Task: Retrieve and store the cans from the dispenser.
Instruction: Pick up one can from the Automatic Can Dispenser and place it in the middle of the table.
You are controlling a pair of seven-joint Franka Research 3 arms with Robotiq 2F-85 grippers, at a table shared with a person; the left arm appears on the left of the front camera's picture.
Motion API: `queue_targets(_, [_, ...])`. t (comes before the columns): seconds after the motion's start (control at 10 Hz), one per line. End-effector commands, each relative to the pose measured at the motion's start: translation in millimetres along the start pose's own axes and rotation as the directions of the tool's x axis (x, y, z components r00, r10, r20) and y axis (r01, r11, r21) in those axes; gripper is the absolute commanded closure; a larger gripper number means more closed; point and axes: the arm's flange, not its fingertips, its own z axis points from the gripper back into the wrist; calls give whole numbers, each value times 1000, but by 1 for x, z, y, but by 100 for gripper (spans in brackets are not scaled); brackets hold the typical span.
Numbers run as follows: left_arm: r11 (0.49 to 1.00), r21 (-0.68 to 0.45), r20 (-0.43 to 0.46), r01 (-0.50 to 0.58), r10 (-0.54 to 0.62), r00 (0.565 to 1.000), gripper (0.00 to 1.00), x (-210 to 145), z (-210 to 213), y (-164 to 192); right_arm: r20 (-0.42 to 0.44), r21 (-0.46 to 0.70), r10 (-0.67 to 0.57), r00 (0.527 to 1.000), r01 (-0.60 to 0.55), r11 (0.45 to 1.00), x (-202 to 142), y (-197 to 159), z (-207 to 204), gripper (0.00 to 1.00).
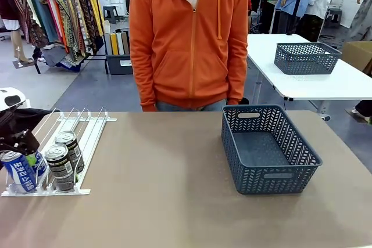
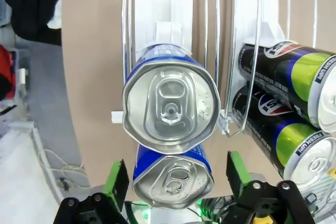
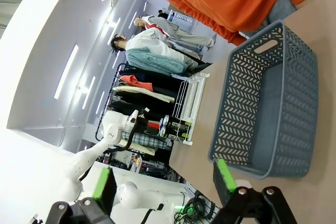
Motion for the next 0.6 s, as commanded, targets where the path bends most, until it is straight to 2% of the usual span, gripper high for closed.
queue_targets(0.0, [1000, -8, 26, -26, 26, 999, 100, 3, -2, 0, 0, 8, 10, 1000, -10, 1000, 3, 2, 1, 0])
queue_targets(0.5, [1000, -2, 45, -21, 21, 999, 100, 3, -4, 2, 0, 8, 10, 1000, -10, 1000, 3, 2, 1, 0])
